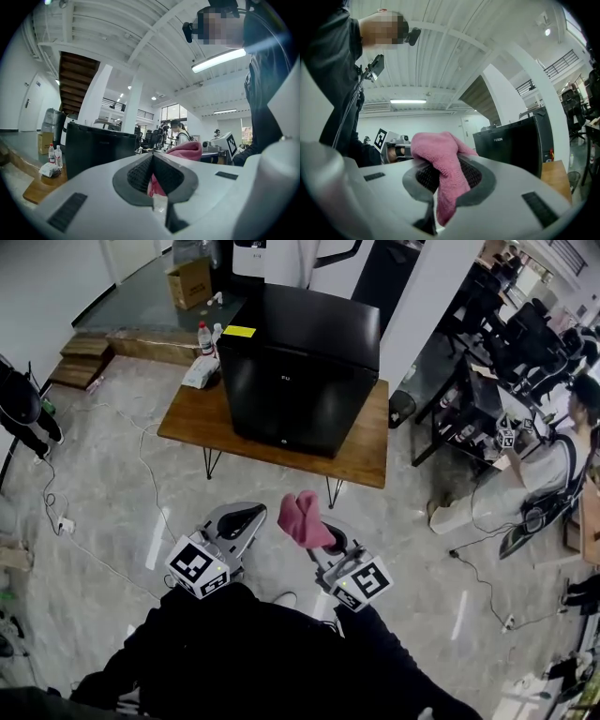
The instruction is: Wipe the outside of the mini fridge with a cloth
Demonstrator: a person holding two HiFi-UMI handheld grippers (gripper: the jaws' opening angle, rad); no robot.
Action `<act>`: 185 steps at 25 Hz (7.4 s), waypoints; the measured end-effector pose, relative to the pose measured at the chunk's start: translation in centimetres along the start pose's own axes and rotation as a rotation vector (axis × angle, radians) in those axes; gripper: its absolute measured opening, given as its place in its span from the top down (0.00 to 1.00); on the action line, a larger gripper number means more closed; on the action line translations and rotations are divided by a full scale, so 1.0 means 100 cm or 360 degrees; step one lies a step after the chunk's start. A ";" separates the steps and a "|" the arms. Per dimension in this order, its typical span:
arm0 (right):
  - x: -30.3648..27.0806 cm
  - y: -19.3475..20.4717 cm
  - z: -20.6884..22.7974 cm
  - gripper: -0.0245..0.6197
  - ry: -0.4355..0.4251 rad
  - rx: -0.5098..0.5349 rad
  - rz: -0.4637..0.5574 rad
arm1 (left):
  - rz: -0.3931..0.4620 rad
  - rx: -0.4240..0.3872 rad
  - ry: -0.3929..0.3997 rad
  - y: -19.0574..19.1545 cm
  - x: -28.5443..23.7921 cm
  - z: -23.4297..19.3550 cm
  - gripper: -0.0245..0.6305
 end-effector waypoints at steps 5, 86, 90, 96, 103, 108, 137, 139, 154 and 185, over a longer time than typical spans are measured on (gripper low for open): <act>-0.057 -0.004 0.011 0.88 0.0042 0.0016 -0.0035 | 0.0017 0.0006 0.0026 -0.009 0.001 -0.061 0.95; -0.435 0.292 0.206 0.88 0.0464 0.0977 -0.1219 | -0.0497 0.0249 -0.0099 0.247 -0.085 -0.449 0.95; -0.435 0.324 0.211 0.87 0.0421 0.0994 -0.1320 | -0.0549 0.0269 -0.0114 0.263 -0.084 -0.448 0.95; -0.433 0.364 0.217 0.87 0.0373 0.0977 -0.1467 | -0.0592 0.0286 -0.0143 0.273 -0.070 -0.445 0.95; -0.427 0.366 0.212 0.87 0.0340 0.0900 -0.1487 | -0.0573 0.0281 -0.0157 0.261 -0.061 -0.443 0.95; -0.398 0.306 0.191 0.87 0.0409 0.0907 -0.1295 | -0.0499 0.0240 -0.0077 0.225 -0.063 -0.422 0.95; -0.234 -0.010 0.267 0.87 0.1056 0.1367 -0.0676 | -0.0002 0.0017 0.0235 0.032 -0.205 -0.257 0.95; -0.236 -0.007 0.271 0.87 0.1006 0.1368 -0.0675 | -0.0007 0.0015 0.0186 0.035 -0.209 -0.258 0.95; -0.237 0.068 0.289 0.87 0.0691 0.1350 -0.0700 | -0.0075 0.0081 -0.0078 0.085 -0.221 -0.271 0.95; -0.221 0.338 0.340 0.87 0.0236 0.1069 -0.1458 | -0.0548 0.0251 -0.0196 0.255 -0.245 -0.271 0.95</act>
Point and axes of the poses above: the fingertips, and each gripper's own axes: x backward along the fingers, z to its right, y out of its underside, the point moved 1 cm from there along x, backward along the fingers, and after that the axes turned 6 degrees about y, right-handed, at the moved point
